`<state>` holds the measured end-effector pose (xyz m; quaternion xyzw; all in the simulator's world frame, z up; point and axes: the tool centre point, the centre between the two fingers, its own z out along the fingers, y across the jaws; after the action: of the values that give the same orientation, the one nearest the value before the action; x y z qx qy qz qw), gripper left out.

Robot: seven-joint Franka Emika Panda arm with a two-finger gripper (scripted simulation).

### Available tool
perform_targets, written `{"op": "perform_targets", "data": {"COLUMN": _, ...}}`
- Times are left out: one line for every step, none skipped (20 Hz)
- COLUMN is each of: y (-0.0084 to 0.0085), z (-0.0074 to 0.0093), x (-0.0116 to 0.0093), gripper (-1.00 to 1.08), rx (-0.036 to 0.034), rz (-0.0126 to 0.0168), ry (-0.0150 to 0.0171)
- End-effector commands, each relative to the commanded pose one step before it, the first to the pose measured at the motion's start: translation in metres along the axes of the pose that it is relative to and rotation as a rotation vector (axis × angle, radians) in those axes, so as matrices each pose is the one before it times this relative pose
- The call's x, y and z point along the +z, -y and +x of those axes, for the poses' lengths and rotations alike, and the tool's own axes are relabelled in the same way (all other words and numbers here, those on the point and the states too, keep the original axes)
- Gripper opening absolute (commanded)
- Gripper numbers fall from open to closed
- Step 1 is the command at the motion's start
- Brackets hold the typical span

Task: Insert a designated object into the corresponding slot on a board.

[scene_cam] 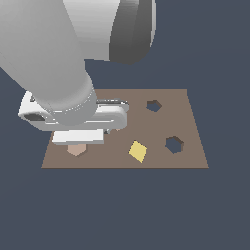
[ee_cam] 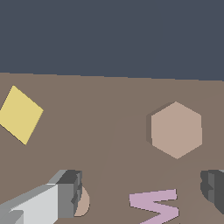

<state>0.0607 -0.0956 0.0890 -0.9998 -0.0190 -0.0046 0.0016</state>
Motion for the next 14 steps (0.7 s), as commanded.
{"op": "perform_targets", "data": {"y": -0.01359, "z": 0.00755, "x": 0.01155, "gripper": 1.0, "rx": -0.00526, "rz": -0.00083, "ry": 0.00207}}
{"op": "perform_targets", "data": {"y": -0.0046, "z": 0.00237, "x": 0.00366, "gripper": 1.0, "rx": -0.00107, "rz": -0.00024, "ry": 0.00084}}
{"op": "perform_targets", "data": {"y": -0.004, "z": 0.00221, "x": 0.00342, "gripper": 1.0, "rx": -0.00119, "rz": -0.00027, "ry": 0.00094}}
{"op": "perform_targets", "data": {"y": -0.00369, "z": 0.00198, "x": 0.00299, "gripper": 1.0, "rx": -0.00092, "rz": -0.00021, "ry": 0.00073}}
{"op": "perform_targets", "data": {"y": -0.00323, "z": 0.00182, "x": 0.00271, "gripper": 1.0, "rx": -0.00092, "rz": -0.00021, "ry": 0.00073}}
{"op": "perform_targets", "data": {"y": -0.00291, "z": 0.00163, "x": 0.00237, "gripper": 1.0, "rx": -0.00075, "rz": -0.00017, "ry": 0.0006}}
{"op": "perform_targets", "data": {"y": -0.00251, "z": 0.00147, "x": 0.00213, "gripper": 1.0, "rx": -0.00075, "rz": -0.00018, "ry": 0.0006}}
{"op": "perform_targets", "data": {"y": -0.00228, "z": 0.00128, "x": 0.00179, "gripper": 1.0, "rx": -0.00053, "rz": -0.00012, "ry": 0.00043}}
{"op": "perform_targets", "data": {"y": -0.00192, "z": 0.00114, "x": 0.00158, "gripper": 1.0, "rx": -0.00053, "rz": -0.00013, "ry": 0.00043}}
{"op": "perform_targets", "data": {"y": -0.00195, "z": 0.00088, "x": 0.00111, "gripper": 1.0, "rx": 0.0, "rz": 0.0, "ry": 0.0}}
{"op": "perform_targets", "data": {"y": -0.00097, "z": 0.00094, "x": 0.00139, "gripper": 1.0, "rx": -0.00092, "rz": -0.00022, "ry": 0.00074}}
{"op": "perform_targets", "data": {"y": -0.00131, "z": 0.00061, "x": 0.00074, "gripper": 1.0, "rx": 0.0, "rz": 0.0, "ry": 0.0}}
{"op": "perform_targets", "data": {"y": -0.00101, "z": 0.00047, "x": 0.00057, "gripper": 1.0, "rx": 0.0, "rz": 0.0, "ry": 0.0}}
{"op": "perform_targets", "data": {"y": -0.00034, "z": 0.00045, "x": 0.00068, "gripper": 1.0, "rx": -0.00053, "rz": -0.00013, "ry": 0.00043}}
